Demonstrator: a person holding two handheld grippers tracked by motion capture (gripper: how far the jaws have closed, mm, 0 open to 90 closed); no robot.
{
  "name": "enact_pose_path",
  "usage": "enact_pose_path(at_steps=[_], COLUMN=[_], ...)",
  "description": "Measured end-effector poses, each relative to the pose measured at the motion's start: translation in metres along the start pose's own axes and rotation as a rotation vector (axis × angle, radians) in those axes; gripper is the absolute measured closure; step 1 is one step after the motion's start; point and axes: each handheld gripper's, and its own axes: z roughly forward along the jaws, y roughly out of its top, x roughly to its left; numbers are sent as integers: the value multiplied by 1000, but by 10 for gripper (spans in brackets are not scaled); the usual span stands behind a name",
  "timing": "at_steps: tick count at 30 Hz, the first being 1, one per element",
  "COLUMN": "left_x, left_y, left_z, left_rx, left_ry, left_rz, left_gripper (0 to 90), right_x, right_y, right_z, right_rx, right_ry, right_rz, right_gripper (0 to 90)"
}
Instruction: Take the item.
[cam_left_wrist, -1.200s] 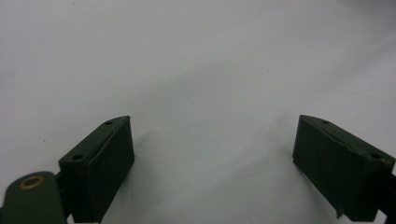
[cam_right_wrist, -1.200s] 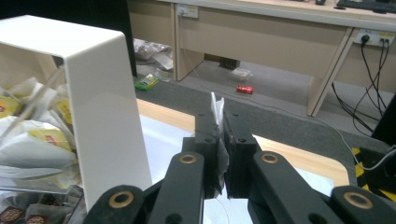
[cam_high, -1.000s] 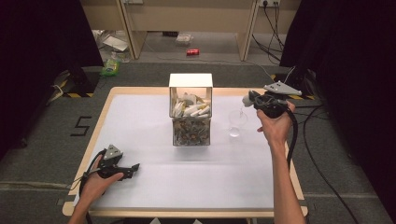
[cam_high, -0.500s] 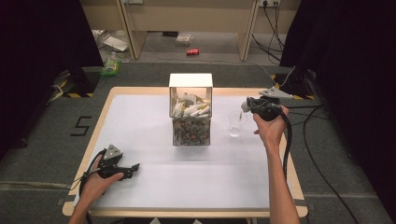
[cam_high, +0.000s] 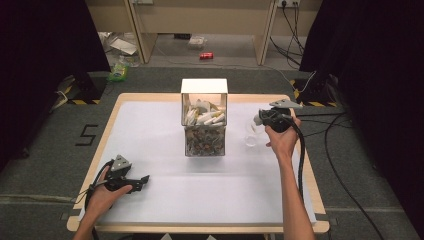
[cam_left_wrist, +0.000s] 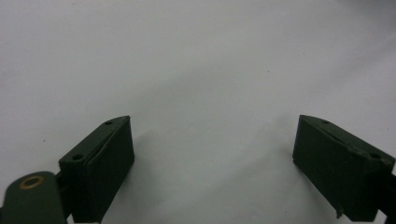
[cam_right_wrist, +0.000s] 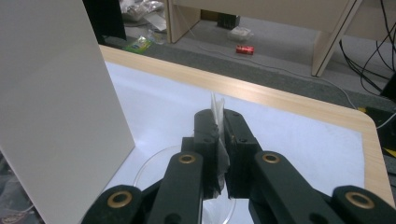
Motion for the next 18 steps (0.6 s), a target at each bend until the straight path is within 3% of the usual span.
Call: enact_pose_path(at_steps=[8, 18], left_x=[0, 0], left_y=[0, 0], left_z=[0, 0], left_rx=[0, 0], left_ry=[0, 0], left_rz=[1, 1], left_gripper=[116, 116], right_x=[-1, 4], right_y=[-10, -15], right_z=[7, 11], right_rx=[17, 28], right_ry=[11, 19], right_rz=[15, 0], right_gripper=[856, 855])
